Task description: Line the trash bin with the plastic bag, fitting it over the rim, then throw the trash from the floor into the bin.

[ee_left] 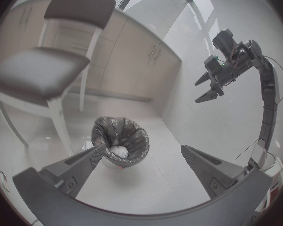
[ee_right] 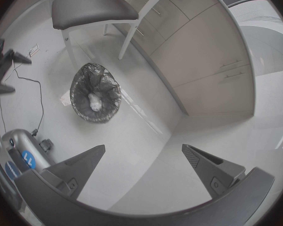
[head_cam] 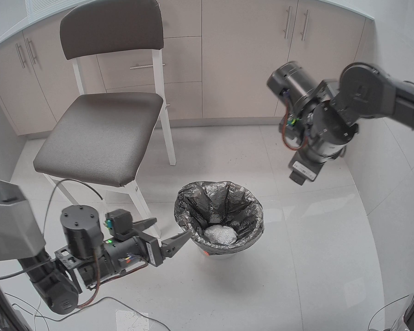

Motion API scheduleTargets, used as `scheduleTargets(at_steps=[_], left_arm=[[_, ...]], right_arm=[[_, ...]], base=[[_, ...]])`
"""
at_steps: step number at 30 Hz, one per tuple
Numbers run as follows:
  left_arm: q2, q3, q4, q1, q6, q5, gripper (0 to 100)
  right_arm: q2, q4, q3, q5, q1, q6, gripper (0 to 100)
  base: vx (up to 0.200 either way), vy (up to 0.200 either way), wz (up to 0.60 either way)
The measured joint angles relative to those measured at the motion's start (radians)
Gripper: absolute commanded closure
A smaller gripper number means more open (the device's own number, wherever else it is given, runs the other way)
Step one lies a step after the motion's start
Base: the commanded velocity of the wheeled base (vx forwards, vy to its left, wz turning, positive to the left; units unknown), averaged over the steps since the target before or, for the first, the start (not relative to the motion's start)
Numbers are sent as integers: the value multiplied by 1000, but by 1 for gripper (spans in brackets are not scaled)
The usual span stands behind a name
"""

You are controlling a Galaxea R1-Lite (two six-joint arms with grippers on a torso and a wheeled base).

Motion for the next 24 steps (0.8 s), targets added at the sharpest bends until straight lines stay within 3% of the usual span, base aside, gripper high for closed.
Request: scheduleTargets(at_steps=[8, 24], left_arm=[[-390, 84, 264, 32, 89, 76, 0], [-1169, -38, 1190, 163, 177, 232, 0]], right_arm=[[-205, 197, 0, -40, -59, -2, 0], [-734, 411, 0, 45, -264, 8, 0]], base=[[0, 0, 0], [0, 0, 0]])
